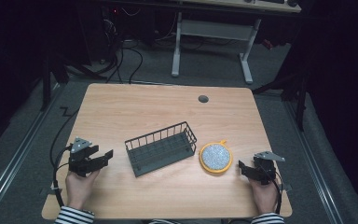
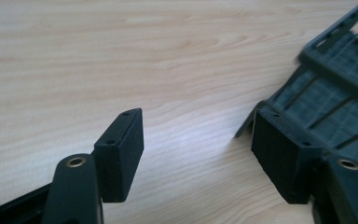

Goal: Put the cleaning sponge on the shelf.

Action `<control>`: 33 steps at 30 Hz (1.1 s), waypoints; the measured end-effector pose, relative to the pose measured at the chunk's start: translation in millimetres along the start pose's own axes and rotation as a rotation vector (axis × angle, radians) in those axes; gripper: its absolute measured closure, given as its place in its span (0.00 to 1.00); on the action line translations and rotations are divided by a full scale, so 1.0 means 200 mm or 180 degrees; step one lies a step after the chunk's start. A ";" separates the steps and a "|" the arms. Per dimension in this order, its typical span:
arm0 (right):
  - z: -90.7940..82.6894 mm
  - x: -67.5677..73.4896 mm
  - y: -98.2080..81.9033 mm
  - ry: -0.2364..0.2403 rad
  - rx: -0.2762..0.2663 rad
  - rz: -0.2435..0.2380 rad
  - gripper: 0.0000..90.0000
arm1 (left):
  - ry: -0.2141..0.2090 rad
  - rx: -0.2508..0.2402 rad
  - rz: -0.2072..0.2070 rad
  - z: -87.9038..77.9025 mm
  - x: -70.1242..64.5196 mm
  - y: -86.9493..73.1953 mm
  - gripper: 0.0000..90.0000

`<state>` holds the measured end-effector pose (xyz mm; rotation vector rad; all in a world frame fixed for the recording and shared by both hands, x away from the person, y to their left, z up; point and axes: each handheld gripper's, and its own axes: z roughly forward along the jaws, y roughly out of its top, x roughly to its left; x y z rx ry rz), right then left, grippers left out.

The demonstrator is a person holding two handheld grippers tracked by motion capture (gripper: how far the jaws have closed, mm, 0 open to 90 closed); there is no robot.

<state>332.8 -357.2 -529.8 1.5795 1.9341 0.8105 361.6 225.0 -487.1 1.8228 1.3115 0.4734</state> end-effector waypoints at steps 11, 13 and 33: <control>0.00 0.00 0.00 0.0055 0.0005 -0.0020 0.32 | 0.0318 0.0236 -0.0002 0.12 0.05 -0.12 0.37; 0.00 0.00 0.00 0.0054 0.0009 -0.0017 0.32 | 0.0417 0.0271 -0.0029 0.14 0.07 -0.14 0.37; -0.08 0.02 0.04 0.0133 -0.0023 0.0061 0.44 | 0.0609 0.0264 0.0085 0.18 0.05 -0.17 0.31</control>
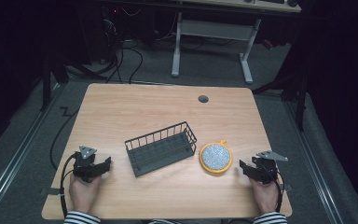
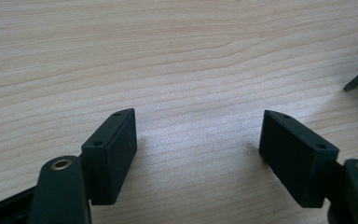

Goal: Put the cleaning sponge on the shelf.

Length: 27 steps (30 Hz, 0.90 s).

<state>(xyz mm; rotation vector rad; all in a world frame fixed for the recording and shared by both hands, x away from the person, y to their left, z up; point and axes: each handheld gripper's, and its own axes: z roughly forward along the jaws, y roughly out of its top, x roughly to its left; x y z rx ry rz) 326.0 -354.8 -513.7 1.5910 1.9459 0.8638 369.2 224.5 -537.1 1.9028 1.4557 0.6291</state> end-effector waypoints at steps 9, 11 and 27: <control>-0.07 0.09 0.13 0.0387 0.0039 -0.0032 0.47 | -0.0018 -0.0008 -0.0024 0.00 0.00 0.00 0.30; -0.07 0.13 0.16 0.0423 0.0057 -0.0105 0.46 | -0.0021 -0.0009 -0.0027 0.00 0.00 0.00 0.30; 0.12 0.28 0.41 0.0598 0.0834 -0.0514 0.35 | 0.0000 0.0004 0.0028 0.00 -0.01 0.00 0.30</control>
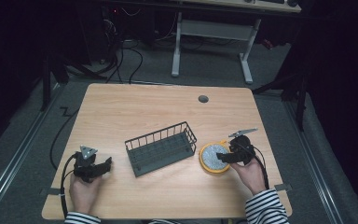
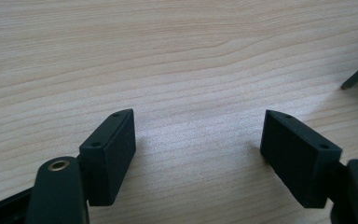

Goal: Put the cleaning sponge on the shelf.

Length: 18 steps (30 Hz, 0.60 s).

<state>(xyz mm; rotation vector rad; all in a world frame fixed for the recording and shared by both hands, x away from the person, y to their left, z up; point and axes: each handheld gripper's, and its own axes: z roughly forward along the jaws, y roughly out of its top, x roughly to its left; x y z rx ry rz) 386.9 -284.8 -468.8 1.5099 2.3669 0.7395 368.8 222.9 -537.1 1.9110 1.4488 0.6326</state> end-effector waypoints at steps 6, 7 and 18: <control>0.04 -0.03 0.03 0.0016 0.0110 0.0076 0.32 | -0.0008 0.0000 0.0004 0.00 0.00 0.00 0.30; 0.04 -0.04 0.03 0.0024 0.0125 0.0093 0.32 | -0.0008 0.0000 0.0004 0.00 0.00 0.00 0.30; 0.12 -0.05 0.04 0.0116 0.0260 0.0018 0.42 | -0.0022 0.0000 0.0013 0.00 0.00 0.00 0.29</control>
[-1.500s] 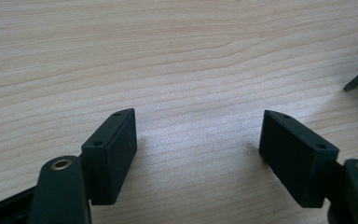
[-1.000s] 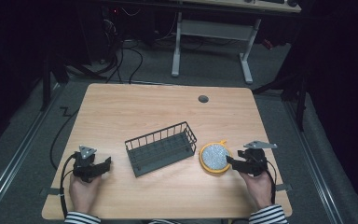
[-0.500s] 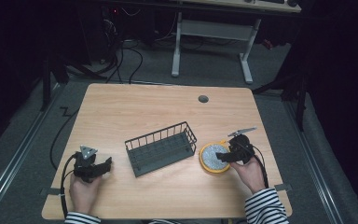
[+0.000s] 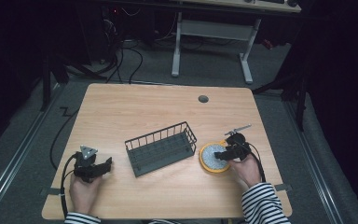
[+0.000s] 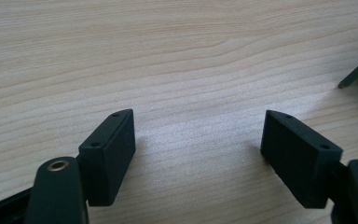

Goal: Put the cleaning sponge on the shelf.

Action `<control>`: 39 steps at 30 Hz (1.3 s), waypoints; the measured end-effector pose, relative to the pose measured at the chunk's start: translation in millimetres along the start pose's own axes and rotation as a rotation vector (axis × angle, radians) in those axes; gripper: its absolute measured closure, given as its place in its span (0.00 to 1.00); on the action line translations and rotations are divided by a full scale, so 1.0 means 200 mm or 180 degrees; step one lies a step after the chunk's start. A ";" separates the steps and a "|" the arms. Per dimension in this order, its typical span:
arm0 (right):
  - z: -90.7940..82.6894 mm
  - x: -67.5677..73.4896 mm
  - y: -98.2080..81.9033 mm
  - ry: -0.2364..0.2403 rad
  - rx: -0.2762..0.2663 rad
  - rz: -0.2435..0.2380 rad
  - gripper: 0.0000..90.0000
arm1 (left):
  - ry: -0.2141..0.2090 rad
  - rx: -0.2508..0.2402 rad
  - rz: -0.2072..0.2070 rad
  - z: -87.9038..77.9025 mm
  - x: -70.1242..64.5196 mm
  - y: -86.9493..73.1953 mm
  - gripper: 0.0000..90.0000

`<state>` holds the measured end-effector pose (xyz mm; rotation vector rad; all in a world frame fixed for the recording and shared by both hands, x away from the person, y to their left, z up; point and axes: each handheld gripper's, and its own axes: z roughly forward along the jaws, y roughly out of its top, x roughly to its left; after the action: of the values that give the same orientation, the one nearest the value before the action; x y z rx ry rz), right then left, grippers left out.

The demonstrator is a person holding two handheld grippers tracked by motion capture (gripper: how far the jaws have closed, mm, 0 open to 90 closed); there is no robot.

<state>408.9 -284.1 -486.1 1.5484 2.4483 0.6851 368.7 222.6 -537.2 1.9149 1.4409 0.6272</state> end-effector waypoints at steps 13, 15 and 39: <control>0.00 -0.02 0.01 -0.0012 0.0092 -0.0042 0.83 | -0.0007 0.0002 0.0006 0.00 0.00 0.00 0.29; 0.00 -0.02 0.01 -0.0015 0.0086 -0.0060 0.87 | -0.0009 0.0002 0.0006 0.00 0.00 0.00 0.29; -0.20 -0.05 0.05 0.0066 -0.0451 -0.0163 0.97 | -0.0014 0.0003 0.0010 0.00 0.00 0.00 0.29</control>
<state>406.1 -300.6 -446.6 1.4283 2.3874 0.8493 368.7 222.6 -537.2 1.9185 1.4358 0.6237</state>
